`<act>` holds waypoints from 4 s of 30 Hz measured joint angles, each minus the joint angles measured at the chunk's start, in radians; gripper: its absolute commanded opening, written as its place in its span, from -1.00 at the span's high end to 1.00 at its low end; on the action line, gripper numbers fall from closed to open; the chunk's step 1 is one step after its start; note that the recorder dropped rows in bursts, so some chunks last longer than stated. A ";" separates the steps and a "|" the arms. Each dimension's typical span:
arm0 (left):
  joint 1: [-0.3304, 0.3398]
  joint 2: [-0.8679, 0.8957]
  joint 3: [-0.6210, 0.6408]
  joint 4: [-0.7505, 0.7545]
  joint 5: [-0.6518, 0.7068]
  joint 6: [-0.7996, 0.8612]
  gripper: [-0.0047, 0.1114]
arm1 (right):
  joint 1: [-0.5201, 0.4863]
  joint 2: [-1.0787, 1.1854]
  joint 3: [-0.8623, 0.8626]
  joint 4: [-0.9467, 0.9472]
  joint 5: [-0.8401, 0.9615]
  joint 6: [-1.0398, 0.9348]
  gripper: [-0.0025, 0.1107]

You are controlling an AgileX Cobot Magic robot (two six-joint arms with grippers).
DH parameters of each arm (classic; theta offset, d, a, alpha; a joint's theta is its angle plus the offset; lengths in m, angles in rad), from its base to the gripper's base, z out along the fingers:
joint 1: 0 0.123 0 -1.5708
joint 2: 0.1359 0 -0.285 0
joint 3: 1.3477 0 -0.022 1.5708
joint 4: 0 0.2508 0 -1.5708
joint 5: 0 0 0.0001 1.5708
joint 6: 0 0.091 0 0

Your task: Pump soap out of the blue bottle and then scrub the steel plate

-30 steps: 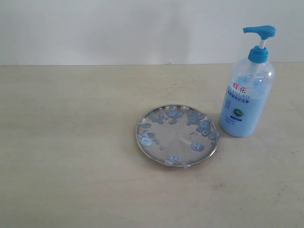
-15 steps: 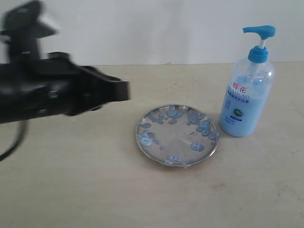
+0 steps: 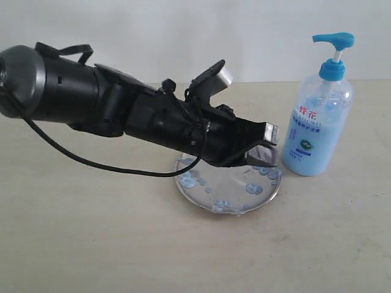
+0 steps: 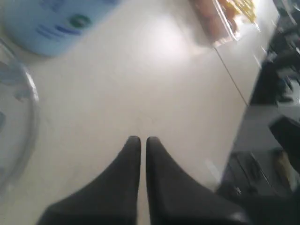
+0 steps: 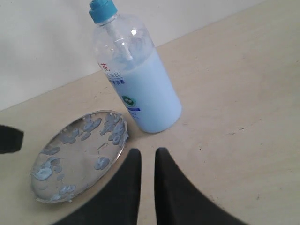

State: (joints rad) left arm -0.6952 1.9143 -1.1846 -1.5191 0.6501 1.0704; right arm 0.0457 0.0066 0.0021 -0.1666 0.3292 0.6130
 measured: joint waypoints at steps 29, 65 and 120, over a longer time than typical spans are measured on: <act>0.060 0.212 -0.668 0.927 0.373 -0.568 0.84 | 0.000 -0.002 0.000 0.000 0.000 0.002 0.96; 0.074 0.360 -0.653 1.168 0.171 -0.666 0.84 | 0.000 -0.002 0.000 0.001 0.002 0.002 0.96; 0.057 -1.607 0.628 0.552 -0.722 0.092 0.84 | 0.000 -0.002 0.000 0.001 0.002 0.005 0.96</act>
State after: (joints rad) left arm -0.6382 0.3068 -0.5562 -0.9675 -0.0716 1.1625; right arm 0.0457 0.0045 0.0021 -0.1657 0.3313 0.6183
